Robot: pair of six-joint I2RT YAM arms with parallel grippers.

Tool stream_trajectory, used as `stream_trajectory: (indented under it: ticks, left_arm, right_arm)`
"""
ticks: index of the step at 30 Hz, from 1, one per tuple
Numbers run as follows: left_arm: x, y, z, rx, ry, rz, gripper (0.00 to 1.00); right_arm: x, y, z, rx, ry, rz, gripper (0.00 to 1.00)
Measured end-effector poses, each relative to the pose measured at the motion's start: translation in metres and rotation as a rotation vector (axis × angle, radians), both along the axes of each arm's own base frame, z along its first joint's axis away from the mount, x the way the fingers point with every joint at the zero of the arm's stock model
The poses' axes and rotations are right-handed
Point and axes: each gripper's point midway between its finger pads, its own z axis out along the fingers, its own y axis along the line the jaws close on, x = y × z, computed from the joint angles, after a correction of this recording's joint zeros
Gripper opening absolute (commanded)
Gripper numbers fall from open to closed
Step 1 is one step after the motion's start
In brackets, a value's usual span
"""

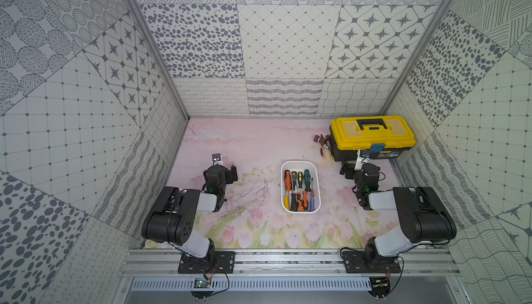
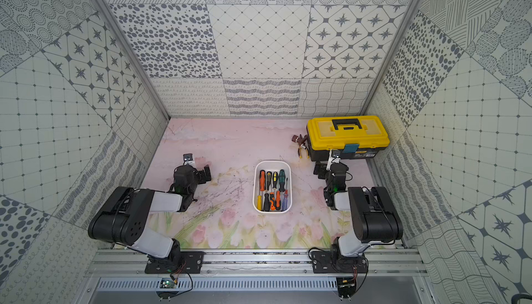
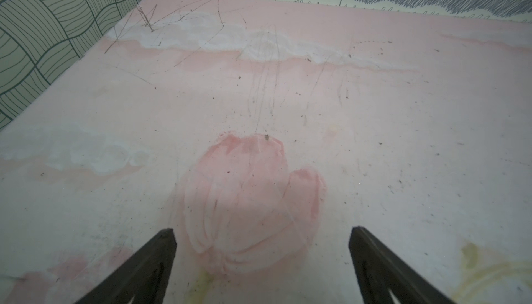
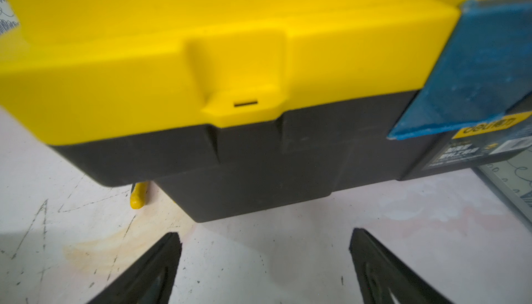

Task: Put the screwdriver on the desktop into the storage box
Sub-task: Reset both arms

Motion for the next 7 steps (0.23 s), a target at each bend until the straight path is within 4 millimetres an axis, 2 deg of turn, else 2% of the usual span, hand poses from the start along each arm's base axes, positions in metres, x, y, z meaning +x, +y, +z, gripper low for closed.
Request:
stream_trajectory:
  ticks: [7]
  left_arm:
    - [0.0015,-0.0007,0.0026,0.003,-0.011,-0.006,0.99]
  right_arm:
    - [0.0018,0.0022,0.0007,-0.004,0.004,0.006,0.97]
